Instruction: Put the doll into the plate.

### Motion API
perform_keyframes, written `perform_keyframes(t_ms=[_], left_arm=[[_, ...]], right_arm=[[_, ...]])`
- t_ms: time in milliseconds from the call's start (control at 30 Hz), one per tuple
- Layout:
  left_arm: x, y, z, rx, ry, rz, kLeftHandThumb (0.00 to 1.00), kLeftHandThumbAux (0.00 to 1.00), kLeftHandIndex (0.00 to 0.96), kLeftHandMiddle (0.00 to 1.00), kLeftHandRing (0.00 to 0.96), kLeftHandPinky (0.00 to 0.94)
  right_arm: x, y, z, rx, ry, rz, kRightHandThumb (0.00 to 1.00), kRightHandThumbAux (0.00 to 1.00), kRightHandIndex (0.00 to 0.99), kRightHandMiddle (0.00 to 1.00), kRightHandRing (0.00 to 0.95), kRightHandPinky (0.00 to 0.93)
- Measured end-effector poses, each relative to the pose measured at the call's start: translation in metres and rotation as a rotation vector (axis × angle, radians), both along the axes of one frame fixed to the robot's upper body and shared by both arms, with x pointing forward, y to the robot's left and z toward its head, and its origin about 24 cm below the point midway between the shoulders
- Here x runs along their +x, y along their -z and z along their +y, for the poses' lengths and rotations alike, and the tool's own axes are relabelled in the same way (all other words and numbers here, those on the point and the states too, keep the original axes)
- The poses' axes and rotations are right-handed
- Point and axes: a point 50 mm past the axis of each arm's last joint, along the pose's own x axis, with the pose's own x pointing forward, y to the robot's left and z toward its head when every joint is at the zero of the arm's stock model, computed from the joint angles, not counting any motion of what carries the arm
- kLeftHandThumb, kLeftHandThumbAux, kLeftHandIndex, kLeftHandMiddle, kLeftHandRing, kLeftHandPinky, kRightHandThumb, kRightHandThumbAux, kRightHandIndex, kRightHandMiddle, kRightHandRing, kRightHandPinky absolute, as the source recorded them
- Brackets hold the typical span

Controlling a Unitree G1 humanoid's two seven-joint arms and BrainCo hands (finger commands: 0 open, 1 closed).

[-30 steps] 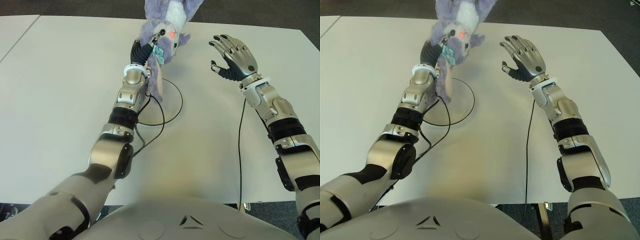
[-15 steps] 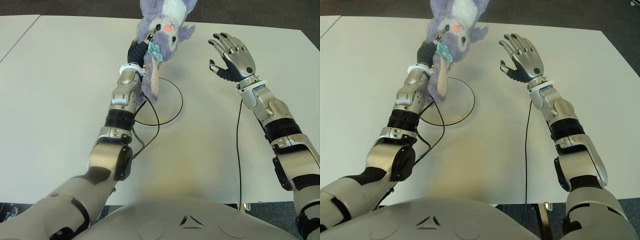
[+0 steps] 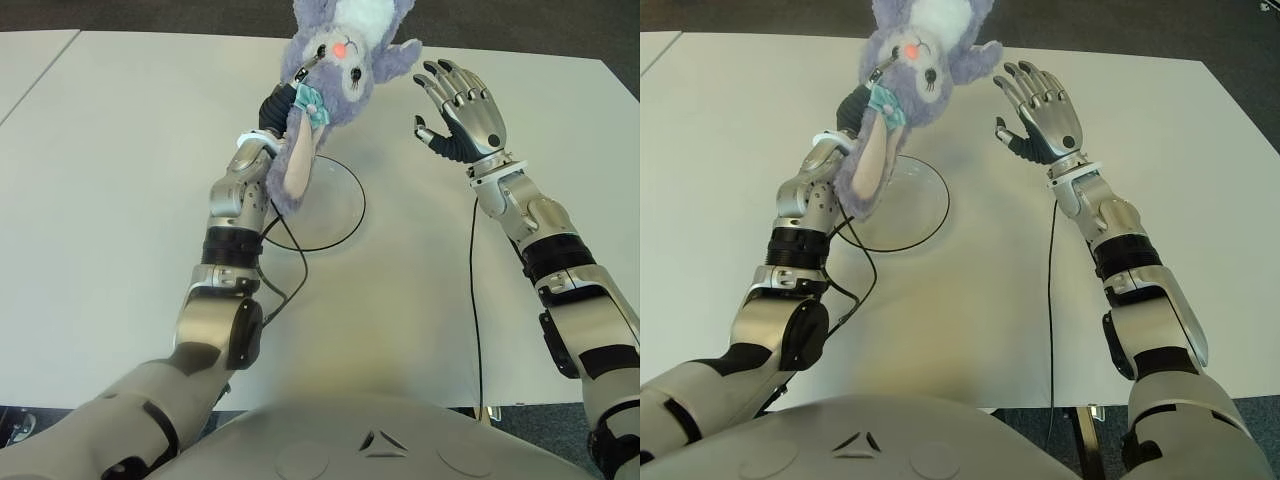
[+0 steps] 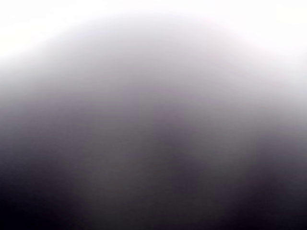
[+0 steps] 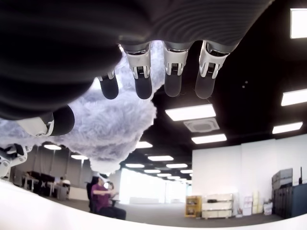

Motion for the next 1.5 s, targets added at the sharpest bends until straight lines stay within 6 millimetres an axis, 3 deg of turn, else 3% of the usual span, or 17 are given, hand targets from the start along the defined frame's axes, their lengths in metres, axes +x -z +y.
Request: perform_keyframes(t_ms=[300, 600, 1167, 1500], left_arm=[[-0.012, -0.022, 0.034, 0.097, 0.058, 0.017, 0.951, 0.651, 0.382, 0.496, 0.535, 0.844], [-0.028, -0.018, 0.061, 0.261, 0.170, 0.070, 0.952, 0.651, 0.382, 0.498, 0.537, 0.851], [-0.036, -0.015, 0.080, 0.364, 0.285, 0.143, 0.950, 0.652, 0.378, 0.497, 0.541, 0.866], [-0.045, -0.027, 0.096, 0.424, 0.291, 0.142, 0.950, 0.652, 0.378, 0.497, 0.538, 0.858]], right_arm=[[0.000, 0.000, -0.001, 0.004, 0.004, -0.004, 0.609, 0.242, 0.000, 0.000, 0.000, 0.000], [0.000, 0.000, -0.002, 0.011, 0.016, -0.015, 0.614, 0.257, 0.000, 0.000, 0.000, 0.000], [0.000, 0.001, 0.010, 0.071, -0.014, -0.083, 0.620, 0.241, 0.000, 0.000, 0.000, 0.000], [-0.001, 0.000, 0.013, 0.089, -0.039, -0.102, 0.620, 0.242, 0.000, 0.000, 0.000, 0.000]])
